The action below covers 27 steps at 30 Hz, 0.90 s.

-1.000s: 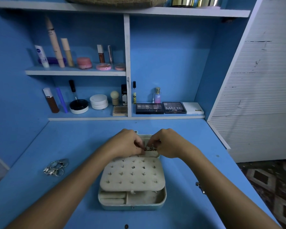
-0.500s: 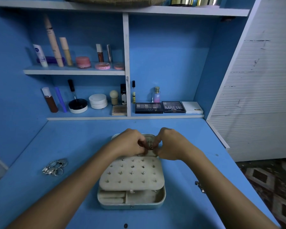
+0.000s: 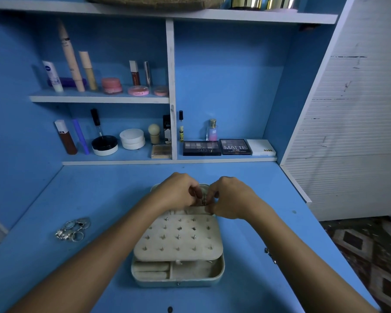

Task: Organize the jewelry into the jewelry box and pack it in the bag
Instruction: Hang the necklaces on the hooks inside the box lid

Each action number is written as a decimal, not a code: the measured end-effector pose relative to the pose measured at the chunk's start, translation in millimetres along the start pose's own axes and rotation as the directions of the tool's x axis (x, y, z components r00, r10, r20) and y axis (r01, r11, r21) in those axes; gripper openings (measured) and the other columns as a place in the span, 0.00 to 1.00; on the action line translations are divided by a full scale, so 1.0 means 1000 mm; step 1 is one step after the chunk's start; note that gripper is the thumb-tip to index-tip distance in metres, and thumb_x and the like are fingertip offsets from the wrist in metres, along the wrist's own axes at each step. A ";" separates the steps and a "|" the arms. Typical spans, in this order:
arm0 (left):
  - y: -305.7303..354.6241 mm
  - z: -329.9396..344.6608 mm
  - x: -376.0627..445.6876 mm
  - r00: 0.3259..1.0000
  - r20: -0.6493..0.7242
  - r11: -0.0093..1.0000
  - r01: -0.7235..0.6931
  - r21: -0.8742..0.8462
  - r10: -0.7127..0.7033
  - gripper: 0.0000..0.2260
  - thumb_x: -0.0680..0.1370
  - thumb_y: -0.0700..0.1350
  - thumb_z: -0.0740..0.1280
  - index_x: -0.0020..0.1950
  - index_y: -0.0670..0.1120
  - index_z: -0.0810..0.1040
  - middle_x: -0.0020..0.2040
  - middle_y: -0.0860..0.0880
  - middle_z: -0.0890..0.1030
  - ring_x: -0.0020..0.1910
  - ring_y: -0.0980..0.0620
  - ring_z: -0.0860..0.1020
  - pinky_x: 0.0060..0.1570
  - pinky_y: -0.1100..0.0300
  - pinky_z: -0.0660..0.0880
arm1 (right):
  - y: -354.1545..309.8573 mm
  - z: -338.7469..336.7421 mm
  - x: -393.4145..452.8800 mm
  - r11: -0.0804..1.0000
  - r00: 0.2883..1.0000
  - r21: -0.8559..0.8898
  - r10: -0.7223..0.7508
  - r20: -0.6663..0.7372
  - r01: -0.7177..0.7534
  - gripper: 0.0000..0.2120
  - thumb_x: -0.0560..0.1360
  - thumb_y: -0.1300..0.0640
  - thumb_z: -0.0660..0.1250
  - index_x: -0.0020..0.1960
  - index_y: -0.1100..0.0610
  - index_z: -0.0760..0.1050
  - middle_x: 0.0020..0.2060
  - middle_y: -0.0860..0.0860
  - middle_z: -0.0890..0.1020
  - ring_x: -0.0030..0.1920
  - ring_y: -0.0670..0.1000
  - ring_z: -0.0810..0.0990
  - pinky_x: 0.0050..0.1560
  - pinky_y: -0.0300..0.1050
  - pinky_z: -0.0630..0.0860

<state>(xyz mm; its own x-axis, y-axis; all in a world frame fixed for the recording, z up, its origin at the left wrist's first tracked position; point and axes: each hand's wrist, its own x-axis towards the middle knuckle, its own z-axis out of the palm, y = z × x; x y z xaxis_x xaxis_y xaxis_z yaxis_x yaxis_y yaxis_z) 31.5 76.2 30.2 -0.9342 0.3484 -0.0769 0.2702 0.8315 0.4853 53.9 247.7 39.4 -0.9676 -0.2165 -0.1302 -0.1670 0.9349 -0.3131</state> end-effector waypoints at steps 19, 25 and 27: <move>-0.003 0.003 0.001 1.000 -0.004 0.999 0.023 -0.031 -0.023 0.11 0.74 0.44 0.71 0.40 0.62 0.82 0.44 0.60 0.83 0.46 0.56 0.81 0.50 0.51 0.81 | -0.008 0.002 -0.002 0.999 0.996 0.033 -0.021 0.083 0.018 0.10 0.73 0.59 0.64 0.45 0.50 0.83 0.47 0.50 0.82 0.47 0.53 0.81 0.49 0.49 0.82; 0.002 -0.001 -0.005 0.998 0.054 1.000 0.010 0.011 -0.011 0.08 0.76 0.45 0.66 0.46 0.53 0.85 0.46 0.52 0.84 0.46 0.51 0.81 0.49 0.49 0.80 | -0.001 0.008 -0.008 0.982 0.997 0.185 -0.055 0.057 0.044 0.15 0.74 0.64 0.62 0.35 0.46 0.74 0.51 0.52 0.76 0.49 0.53 0.79 0.41 0.40 0.74; 0.006 -0.005 -0.007 0.992 0.120 0.999 0.026 0.024 -0.029 0.11 0.77 0.44 0.62 0.48 0.51 0.85 0.47 0.48 0.83 0.44 0.50 0.80 0.46 0.52 0.78 | 0.002 0.011 -0.008 0.975 0.998 0.221 -0.045 0.034 0.037 0.14 0.73 0.64 0.61 0.35 0.47 0.74 0.51 0.53 0.76 0.47 0.53 0.79 0.37 0.39 0.72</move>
<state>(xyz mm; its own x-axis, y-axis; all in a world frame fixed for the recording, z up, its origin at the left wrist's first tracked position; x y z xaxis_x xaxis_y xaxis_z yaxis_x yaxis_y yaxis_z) 38.9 76.4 37.8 -0.9071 0.3733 -0.1946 0.2510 0.8507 0.4619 63.4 248.3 29.2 -0.9520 -0.2681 -0.1478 -0.1565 0.8411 -0.5178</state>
